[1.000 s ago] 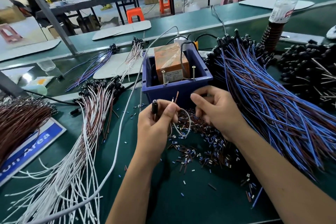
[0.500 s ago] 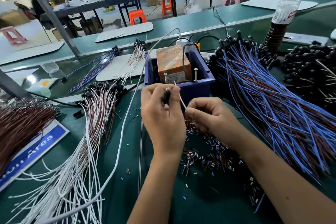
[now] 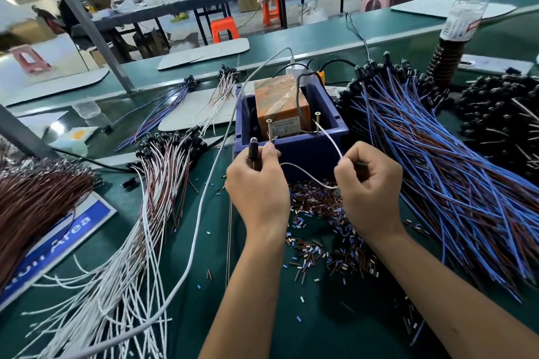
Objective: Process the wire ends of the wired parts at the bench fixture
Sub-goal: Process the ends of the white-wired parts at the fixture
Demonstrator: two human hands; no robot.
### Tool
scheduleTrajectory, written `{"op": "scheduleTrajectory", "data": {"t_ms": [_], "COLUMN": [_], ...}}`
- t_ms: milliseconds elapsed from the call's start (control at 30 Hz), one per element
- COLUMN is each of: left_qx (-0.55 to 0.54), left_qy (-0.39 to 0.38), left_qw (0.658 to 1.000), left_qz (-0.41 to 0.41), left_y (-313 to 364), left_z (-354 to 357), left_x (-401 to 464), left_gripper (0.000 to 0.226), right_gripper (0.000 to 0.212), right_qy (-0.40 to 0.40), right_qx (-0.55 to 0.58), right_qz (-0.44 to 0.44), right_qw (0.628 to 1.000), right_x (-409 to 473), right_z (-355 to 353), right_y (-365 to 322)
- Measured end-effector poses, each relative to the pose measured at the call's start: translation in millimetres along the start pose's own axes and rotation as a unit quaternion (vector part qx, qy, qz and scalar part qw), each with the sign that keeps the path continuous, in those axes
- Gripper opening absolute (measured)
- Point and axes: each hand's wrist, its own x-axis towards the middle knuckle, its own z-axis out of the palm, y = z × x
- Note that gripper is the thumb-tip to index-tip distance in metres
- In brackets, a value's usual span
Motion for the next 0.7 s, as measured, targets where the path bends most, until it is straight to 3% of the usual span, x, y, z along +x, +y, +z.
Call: {"op": "scheduleTrajectory", "data": {"t_ms": [400,600,700], "left_qx": [-0.02,-0.108,-0.138], "left_qy": [0.005,0.039,0.01], "left_qw": [1.0,0.993,0.99], "left_qz": [0.004,0.01,0.041], "left_y": [-1.0,4.7,18.0], "left_z": [-4.6,-6.6,-1.2], "left_x": [-1.9,-12.6,-19.3], "left_gripper": [0.03,0.03,0.029], "right_gripper": [0.026,0.028,0.028], "right_qy": [0.021,0.035,0.065], "right_qx": [-0.004,-0.018,-0.009], "right_qz": [-0.005,-0.051,-0.043], "right_qw": [1.0,0.998,0.997], "right_x": [-1.4,-1.8,-2.4], "right_z": [0.6,-1.3,-2.0], "right_y": [-2.7,-3.0,-9.3]}}
